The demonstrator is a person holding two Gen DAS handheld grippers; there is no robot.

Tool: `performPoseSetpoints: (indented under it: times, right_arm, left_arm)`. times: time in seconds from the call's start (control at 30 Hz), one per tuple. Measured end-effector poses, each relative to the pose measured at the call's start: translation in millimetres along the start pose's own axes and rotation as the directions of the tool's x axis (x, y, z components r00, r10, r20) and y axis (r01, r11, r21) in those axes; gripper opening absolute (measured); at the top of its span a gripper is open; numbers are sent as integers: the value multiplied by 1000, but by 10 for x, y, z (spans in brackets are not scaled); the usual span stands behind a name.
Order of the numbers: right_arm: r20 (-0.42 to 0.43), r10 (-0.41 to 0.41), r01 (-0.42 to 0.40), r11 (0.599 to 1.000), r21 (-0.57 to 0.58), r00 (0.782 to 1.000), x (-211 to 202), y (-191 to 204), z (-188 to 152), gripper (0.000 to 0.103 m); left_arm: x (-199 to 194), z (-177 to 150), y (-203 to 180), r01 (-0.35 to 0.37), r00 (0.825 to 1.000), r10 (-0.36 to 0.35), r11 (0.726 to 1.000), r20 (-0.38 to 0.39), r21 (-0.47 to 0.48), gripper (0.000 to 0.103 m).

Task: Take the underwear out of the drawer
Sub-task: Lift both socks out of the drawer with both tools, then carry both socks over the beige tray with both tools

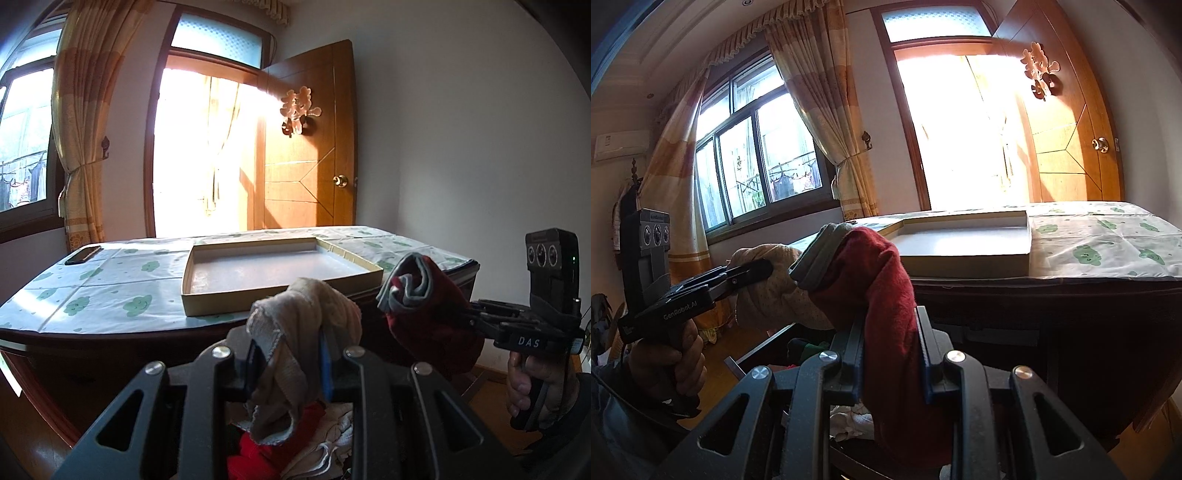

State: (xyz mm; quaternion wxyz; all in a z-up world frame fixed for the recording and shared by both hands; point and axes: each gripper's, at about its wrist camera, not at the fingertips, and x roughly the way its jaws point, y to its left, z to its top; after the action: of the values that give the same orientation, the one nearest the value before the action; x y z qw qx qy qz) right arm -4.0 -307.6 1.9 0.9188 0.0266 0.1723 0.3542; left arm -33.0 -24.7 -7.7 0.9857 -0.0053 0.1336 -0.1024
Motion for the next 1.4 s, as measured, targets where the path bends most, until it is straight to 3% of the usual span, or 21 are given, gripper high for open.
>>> performPoseSetpoints:
  times: [0.87, 1.2, 1.4]
  right_arm:
    - [-1, 23, -23, 999, 33, 1000, 133, -104, 378, 25]
    - [-1, 25, -25, 997, 77, 1000, 291, -280, 742, 25]
    - [-43, 14, -8, 990, 138, 999, 513, -484, 888, 25]
  left_arm:
    - [150, 353, 31, -65, 996, 61, 997, 71, 49, 24]
    - [453, 611, 98, -105, 992, 100, 993, 78, 59, 24]
    - [728, 738, 119, -151, 987, 145, 985, 71, 80, 24]
